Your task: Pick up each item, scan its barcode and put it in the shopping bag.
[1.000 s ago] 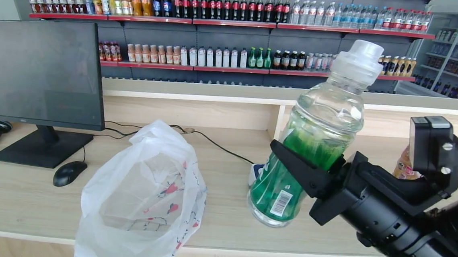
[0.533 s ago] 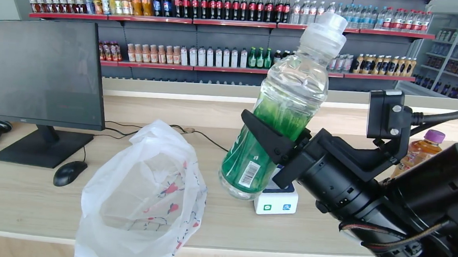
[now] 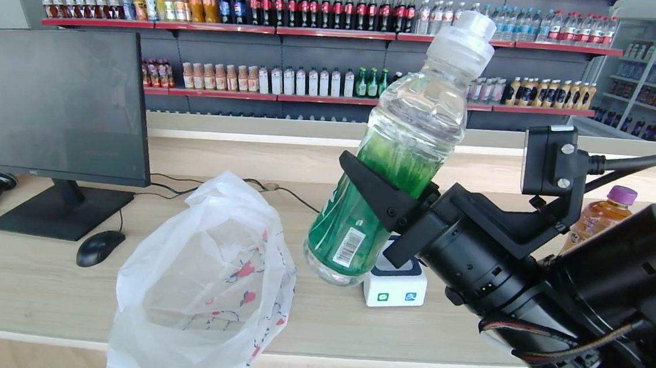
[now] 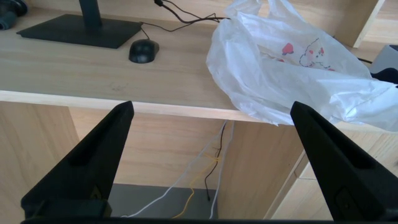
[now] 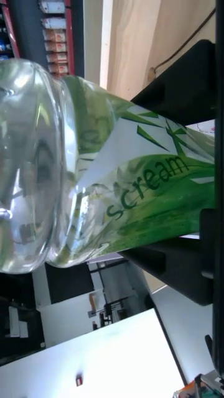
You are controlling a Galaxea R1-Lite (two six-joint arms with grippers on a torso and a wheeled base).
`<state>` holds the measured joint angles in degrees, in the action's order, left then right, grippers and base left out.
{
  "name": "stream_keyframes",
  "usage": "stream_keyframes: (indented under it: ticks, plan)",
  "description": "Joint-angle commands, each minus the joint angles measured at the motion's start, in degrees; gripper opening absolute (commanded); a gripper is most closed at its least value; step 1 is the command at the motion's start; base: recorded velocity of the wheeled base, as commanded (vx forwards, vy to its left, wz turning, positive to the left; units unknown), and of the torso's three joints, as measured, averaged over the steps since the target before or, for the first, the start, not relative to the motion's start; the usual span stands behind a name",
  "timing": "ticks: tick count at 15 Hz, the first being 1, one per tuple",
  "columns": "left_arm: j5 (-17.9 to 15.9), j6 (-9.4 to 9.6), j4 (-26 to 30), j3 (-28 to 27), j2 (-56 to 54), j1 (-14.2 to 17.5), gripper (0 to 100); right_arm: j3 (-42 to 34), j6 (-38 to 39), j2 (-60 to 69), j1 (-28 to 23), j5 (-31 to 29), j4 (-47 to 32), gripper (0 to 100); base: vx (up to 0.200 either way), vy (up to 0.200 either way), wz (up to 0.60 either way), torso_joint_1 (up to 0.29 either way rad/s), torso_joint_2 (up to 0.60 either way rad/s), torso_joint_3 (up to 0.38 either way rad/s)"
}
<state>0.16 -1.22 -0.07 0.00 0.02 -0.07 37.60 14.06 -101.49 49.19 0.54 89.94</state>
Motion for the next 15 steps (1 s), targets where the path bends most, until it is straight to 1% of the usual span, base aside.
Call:
stream_keyframes:
  ticks: [1, 9, 14, 15]
  plan:
    - [0.0, -0.01, 0.0, 0.0, 0.0, 0.0, 100, 0.2, 0.0, 0.1, 0.1, 0.0, 0.1, 0, 0.0, 0.0, 0.0, 0.0, 0.0, 0.0]
    - [0.0, -0.01, 0.0, 0.0, 0.0, 0.0, 100, 0.5, 0.3, 0.9, 0.1, -0.8, 0.1, 0, 0.0, 0.0, 0.0, 0.0, 0.0, 0.0]
    - [0.0, -0.01, 0.0, 0.0, 0.0, 0.0, 100, -1.2, 0.3, 1.5, -0.1, -0.8, 0.1, 0, 0.0, 0.0, 0.0, 0.0, 0.0, 0.0]
    - [0.0, -0.01, 0.0, 0.0, 0.0, 0.0, 100, -2.2, 0.0, 1.5, -1.2, -0.8, 0.1, 0, 0.0, 0.0, 0.0, 0.0, 0.0, 0.0]
